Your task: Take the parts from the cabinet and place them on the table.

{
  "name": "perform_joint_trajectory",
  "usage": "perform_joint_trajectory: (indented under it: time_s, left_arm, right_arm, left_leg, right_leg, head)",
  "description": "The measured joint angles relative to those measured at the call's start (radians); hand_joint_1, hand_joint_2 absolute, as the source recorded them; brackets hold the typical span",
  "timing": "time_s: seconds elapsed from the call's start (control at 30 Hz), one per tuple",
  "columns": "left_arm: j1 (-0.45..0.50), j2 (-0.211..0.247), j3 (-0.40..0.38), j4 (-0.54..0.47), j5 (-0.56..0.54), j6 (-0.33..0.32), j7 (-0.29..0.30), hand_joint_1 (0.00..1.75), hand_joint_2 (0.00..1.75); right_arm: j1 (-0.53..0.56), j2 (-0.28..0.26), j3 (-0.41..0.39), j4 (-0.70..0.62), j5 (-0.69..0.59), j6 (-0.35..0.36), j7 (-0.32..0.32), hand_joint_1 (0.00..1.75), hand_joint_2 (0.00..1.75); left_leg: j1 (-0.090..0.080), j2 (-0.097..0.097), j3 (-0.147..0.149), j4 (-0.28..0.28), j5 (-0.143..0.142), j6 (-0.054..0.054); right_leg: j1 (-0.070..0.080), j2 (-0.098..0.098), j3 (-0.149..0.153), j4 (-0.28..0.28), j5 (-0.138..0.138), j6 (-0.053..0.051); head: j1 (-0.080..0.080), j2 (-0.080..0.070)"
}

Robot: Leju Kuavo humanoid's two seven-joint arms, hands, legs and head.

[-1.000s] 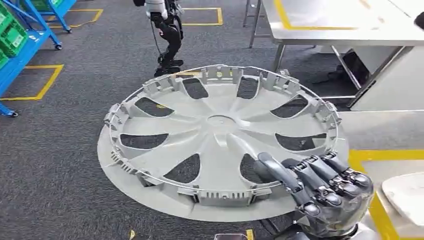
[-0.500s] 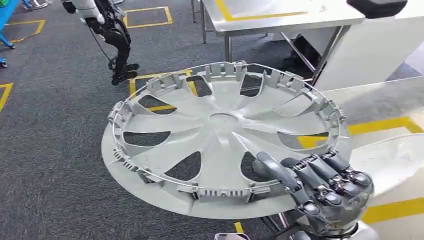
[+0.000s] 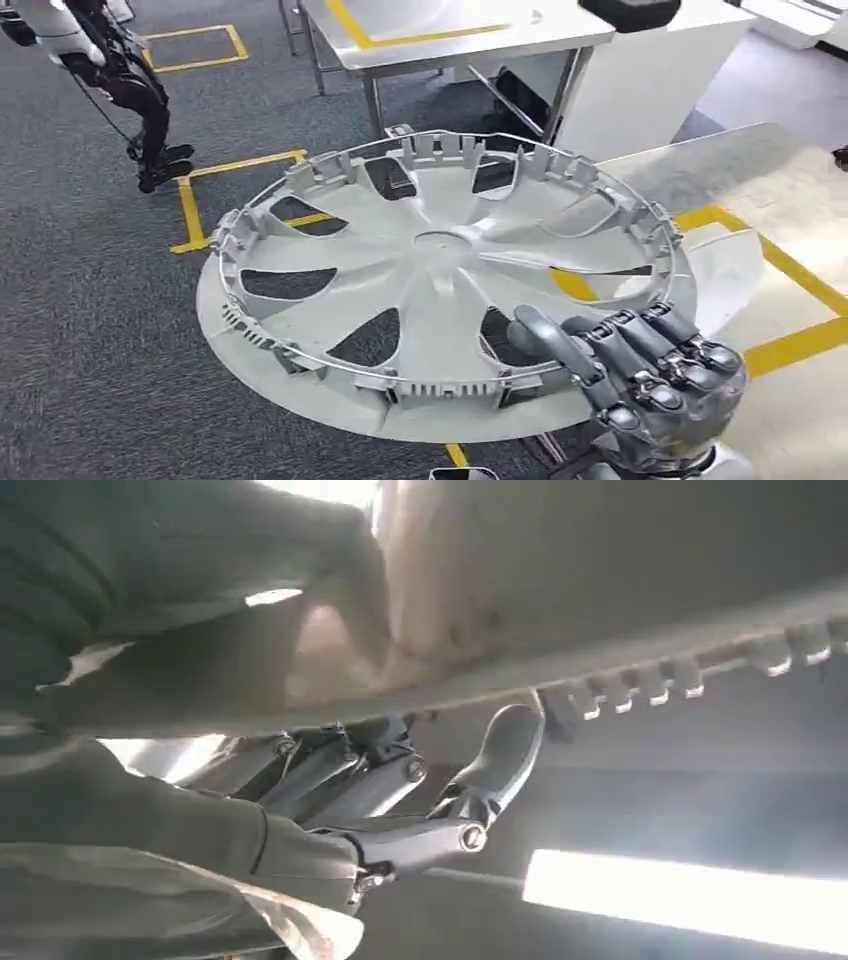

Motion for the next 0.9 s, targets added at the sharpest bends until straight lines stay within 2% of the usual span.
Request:
perform_joint_trajectory:
  time_s: [0.03,0.07,0.1,0.13,0.17,0.2,0.23,0.27,0.3,0.33,0.4,0.43,0.47,0.5,0.53,0.57,0.6,0.63,0.73,0.77,0.8,0.83,0.9]
  left_arm:
    - [0.000,0.002,0.002,0.000,0.001,-0.007,0.003,0.00,1.75]
    - [0.000,0.005,0.003,0.000,0.002,-0.010,0.006,0.00,1.75]
    - [0.000,0.008,0.005,0.000,0.002,-0.011,0.008,0.00,1.75]
    - [0.000,0.010,0.006,0.000,0.002,-0.011,0.009,0.00,1.75]
    - [0.000,0.011,0.007,0.000,0.002,-0.010,0.009,0.00,1.75]
    - [0.001,0.011,0.007,0.000,0.002,-0.010,0.010,0.00,1.75]
    - [0.001,0.011,0.008,0.000,0.002,-0.009,0.009,0.00,1.75]
    - [0.002,0.013,0.008,0.000,0.002,-0.007,0.009,0.00,1.75]
    - [0.004,0.016,0.009,0.000,0.002,-0.006,0.009,0.00,1.75]
    - [0.005,0.016,0.010,0.000,0.002,-0.004,0.008,0.00,1.75]
    - [0.004,0.016,0.011,0.000,0.002,-0.004,0.005,0.00,1.75]
    - [0.005,0.015,0.011,0.000,0.001,-0.004,0.002,0.00,1.75]
    - [0.004,0.014,0.011,0.000,0.001,-0.004,0.000,0.00,1.75]
    - [0.004,0.014,0.011,0.000,0.001,-0.004,-0.002,0.00,1.75]
    - [0.002,0.014,0.012,0.000,0.001,-0.005,-0.005,0.00,1.75]
    - [-0.003,0.014,0.013,0.000,0.002,-0.007,-0.008,0.00,1.75]
    - [-0.006,0.014,0.013,0.000,0.002,-0.007,-0.011,0.00,1.75]
    - [-0.007,0.013,0.013,0.000,0.001,-0.009,-0.015,0.00,1.75]
    - [-0.003,0.013,0.013,0.000,-0.001,-0.011,-0.018,0.00,1.75]
    - [0.000,0.013,0.013,0.000,-0.002,-0.011,-0.019,0.00,1.75]
    - [0.005,0.013,0.013,0.000,-0.002,-0.011,-0.019,0.00,1.75]
    - [0.008,0.012,0.013,0.000,-0.002,-0.013,-0.024,0.00,1.75]
    - [0.005,0.010,0.013,0.000,-0.002,-0.016,-0.028,0.00,1.75]
  right_arm:
    - [-0.003,-0.003,0.004,0.003,0.000,0.000,0.002,1.75,1.75]
    - [-0.003,-0.004,0.006,0.004,0.000,0.000,0.005,1.75,1.75]
    - [-0.004,-0.006,0.008,0.006,-0.001,0.000,0.007,1.75,1.75]
    - [-0.004,-0.006,0.009,0.008,-0.002,0.000,0.008,1.75,1.75]
    - [-0.003,-0.007,0.010,0.008,-0.003,0.000,0.009,1.75,1.75]
    - [-0.004,-0.008,0.011,0.008,-0.003,0.000,0.009,1.75,1.75]
    - [-0.005,-0.009,0.011,0.008,-0.003,0.000,0.009,1.75,1.75]
    - [-0.007,-0.010,0.011,0.009,-0.003,0.000,0.009,1.75,1.75]
    - [-0.010,-0.010,0.011,0.009,-0.003,0.000,0.009,1.75,1.75]
    - [-0.008,-0.010,0.012,0.009,-0.003,0.000,0.008,1.75,1.75]
    - [-0.007,-0.010,0.012,0.009,-0.004,0.000,0.008,1.75,1.75]
    - [-0.007,-0.010,0.012,0.009,-0.004,0.000,0.008,1.75,1.75]
    - [-0.007,-0.010,0.013,0.009,-0.004,0.000,0.008,1.75,1.75]
    - [-0.008,-0.010,0.013,0.009,-0.004,0.000,0.007,1.75,1.75]
    - [-0.009,-0.010,0.013,0.009,-0.004,0.000,0.006,1.75,1.75]
    - [-0.009,-0.010,0.012,0.010,-0.004,0.000,0.006,1.75,1.75]
    - [-0.010,-0.010,0.013,0.011,-0.004,0.000,0.006,1.75,1.75]
    - [-0.010,-0.010,0.013,0.011,-0.004,0.000,0.006,1.75,1.75]
    - [-0.010,-0.010,0.013,0.011,-0.004,0.000,0.006,1.75,1.75]
    - [-0.010,-0.010,0.013,0.011,-0.005,0.000,0.006,1.75,1.75]
    - [-0.010,-0.010,0.013,0.011,-0.005,0.000,0.006,1.75,1.75]
    - [-0.013,-0.010,0.013,0.013,-0.005,0.000,0.006,1.75,1.75]
    - [-0.012,-0.010,0.013,0.013,-0.006,0.000,0.006,1.75,1.75]
  left_leg:
    - [-0.001,0.015,0.000,0.001,-0.001,0.001]
    - [-0.002,0.030,0.000,0.001,-0.001,0.001]
    - [-0.002,0.047,0.000,0.001,-0.003,0.001]
    - [-0.001,0.060,0.002,0.001,-0.004,0.000]
    - [-0.001,0.073,0.003,0.002,-0.006,-0.002]
    - [0.000,0.084,0.006,0.004,-0.010,-0.007]
    - [0.001,0.093,0.009,0.008,-0.015,-0.012]
    - [-0.005,0.102,0.011,0.011,-0.021,-0.021]
    - [-0.011,0.111,0.009,0.021,-0.028,-0.027]
    - [-0.013,0.120,0.011,0.019,-0.028,-0.028]
    - [-0.009,0.141,0.020,0.017,-0.030,-0.032]
    - [-0.007,0.141,0.021,0.020,-0.041,-0.040]
    - [-0.003,0.086,0.015,0.047,-0.065,-0.044]
    - [-0.001,0.054,-0.011,0.108,-0.102,-0.044]
    - [-0.001,0.037,-0.045,0.191,-0.142,-0.044]
    - [-0.002,0.030,-0.082,0.277,-0.174,-0.043]
    - [-0.003,0.027,-0.108,0.335,-0.185,-0.040]
    - [-0.005,0.026,-0.108,0.335,-0.168,-0.035]
    - [-0.007,0.015,-0.058,0.204,-0.070,-0.021]
    - [-0.008,-0.001,-0.033,0.138,-0.032,-0.017]
    - [-0.008,-0.049,-0.008,0.074,-0.011,-0.014]
    - [-0.006,-0.069,-0.008,0.057,-0.013,-0.014]
    - [-0.010,-0.051,-0.001,0.035,-0.030,-0.011]
  right_leg:
    - [-0.002,-0.015,-0.037,0.078,-0.034,0.003]
    - [-0.005,-0.021,-0.071,0.150,-0.060,0.008]
    - [-0.008,-0.022,-0.093,0.195,-0.068,0.013]
    - [-0.012,-0.026,-0.086,0.183,-0.049,0.016]
    - [-0.016,-0.032,-0.055,0.125,-0.012,0.019]
    - [-0.019,-0.044,-0.008,0.040,0.029,0.021]
    - [-0.020,-0.074,0.043,-0.048,0.064,0.024]
    - [-0.010,-0.125,0.067,-0.091,0.041,0.026]
    - [-0.010,-0.116,0.075,-0.100,0.048,0.006]
    - [-0.009,-0.103,0.072,-0.096,0.047,-0.003]
    - [-0.006,-0.079,0.069,-0.093,0.046,-0.012]
    - [-0.011,-0.068,0.072,-0.098,0.050,-0.022]
    - [-0.011,-0.057,0.072,-0.098,0.051,-0.027]
    - [-0.011,-0.047,0.072,-0.098,0.051,-0.032]
    - [-0.010,-0.036,0.071,-0.098,0.051,-0.034]
    - [-0.008,-0.024,0.072,-0.098,0.051,-0.037]
    - [-0.005,-0.009,0.072,-0.098,0.052,-0.039]
    - [-0.002,0.006,0.074,-0.098,0.052,-0.039]
    - [0.001,0.041,0.076,-0.098,0.053,-0.040]
    - [0.000,0.051,0.078,-0.098,0.054,-0.039]
    - [-0.002,0.062,0.074,-0.099,0.056,-0.037]
    - [0.001,0.076,0.069,-0.094,0.061,-0.031]
    - [-0.006,0.093,0.050,-0.095,0.070,-0.017]
  head:
    - [0.001,0.000]
    - [0.000,0.000]
    - [0.000,0.000]
    - [0.000,0.000]
    - [0.000,0.000]
    - [0.000,0.000]
    - [0.000,0.000]
    - [0.001,0.000]
    - [0.002,0.000]
    - [-0.003,0.000]
    - [-0.003,0.000]
    - [-0.005,0.000]
    - [-0.008,0.000]
    - [-0.008,0.000]
    - [-0.009,0.000]
    - [-0.009,0.000]
    - [-0.008,0.000]
    - [-0.008,0.000]
    - [-0.008,0.000]
    - [-0.008,0.000]
    - [-0.008,0.000]
    - [-0.008,0.000]
    - [-0.010,0.000]
